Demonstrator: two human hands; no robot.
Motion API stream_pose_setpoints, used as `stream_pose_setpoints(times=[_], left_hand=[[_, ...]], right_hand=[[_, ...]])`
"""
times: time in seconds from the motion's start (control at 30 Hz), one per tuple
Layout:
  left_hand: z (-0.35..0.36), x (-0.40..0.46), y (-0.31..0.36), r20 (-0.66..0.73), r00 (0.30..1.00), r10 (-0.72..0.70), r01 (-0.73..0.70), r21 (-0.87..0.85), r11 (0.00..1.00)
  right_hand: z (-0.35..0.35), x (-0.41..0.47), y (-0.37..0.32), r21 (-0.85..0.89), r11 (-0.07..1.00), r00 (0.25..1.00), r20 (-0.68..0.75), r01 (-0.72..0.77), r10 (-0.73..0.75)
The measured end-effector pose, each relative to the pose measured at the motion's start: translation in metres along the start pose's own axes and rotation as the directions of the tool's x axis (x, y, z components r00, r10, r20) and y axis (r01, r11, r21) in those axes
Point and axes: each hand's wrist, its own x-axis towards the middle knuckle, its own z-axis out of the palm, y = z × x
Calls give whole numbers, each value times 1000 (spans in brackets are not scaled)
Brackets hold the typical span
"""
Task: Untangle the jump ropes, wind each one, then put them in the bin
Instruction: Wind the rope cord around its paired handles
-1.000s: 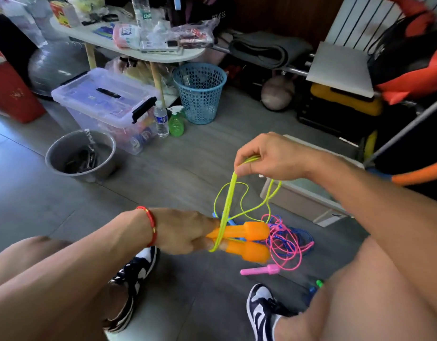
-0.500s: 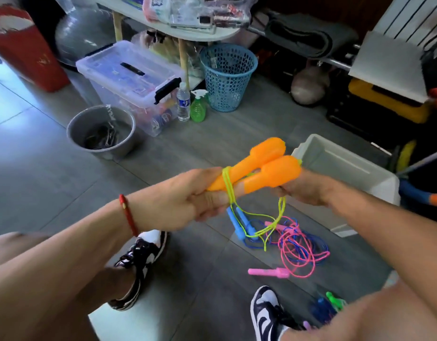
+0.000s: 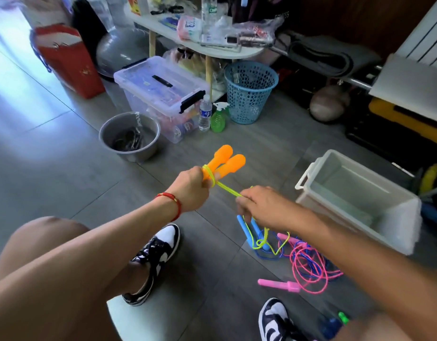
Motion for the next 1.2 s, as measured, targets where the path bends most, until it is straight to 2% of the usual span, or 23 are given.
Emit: stream_pose_setpoints(times=[0.13,0.27,0.33,0.4,0.43,0.6,0.73,0.77,0.83,0.97,1.0,1.1,1.2], left_hand=[[8,1,-6,-65,996,-63,65,30,997],[6,7,-15,-103,990,-101,110,84,990],[9,5,-15,-115,987,-114,127,112,986],[11,2,-15,-118,985,-127,146,163,976],[13,1,-14,-114,985,-129,149,195,969],[22,-4,-13,-32,997,-64,71,343,937],[30,-11,-12,112,994,-14,-36,437,899],[33,-12,-11,156,988,0,-72,456,887],[42,-18,-8,239,971,27,-143,484,863],[50,-29,4,369,917,149,-339,530,777],[51,-30,6,399,897,191,-393,520,759],[50,-35,8,490,813,314,-537,424,729],[44,-43,10,548,720,426,-638,283,716]], right_hand=[[10,-3,-10,-118,991,988,-148,-66,49],[9,-15,-17,-278,959,967,-252,-49,-24],[7,-22,-22,-439,898,959,-258,-13,-113],[10,-26,-25,-585,809,915,-296,53,-274],[10,-27,-26,-638,764,886,-293,99,-360],[-3,-28,-18,-766,616,798,-250,183,-548],[-25,-40,-18,-826,500,830,-76,258,-553],[-28,-40,-16,-836,471,819,-46,282,-572],[-37,-40,-15,-807,486,792,-38,335,-609],[-50,-30,-3,-732,558,716,-140,390,-684],[-53,-29,1,-712,581,722,-152,394,-675],[-66,-28,3,-576,728,837,-134,370,-531],[-70,-25,9,-422,849,913,-105,317,-394]])
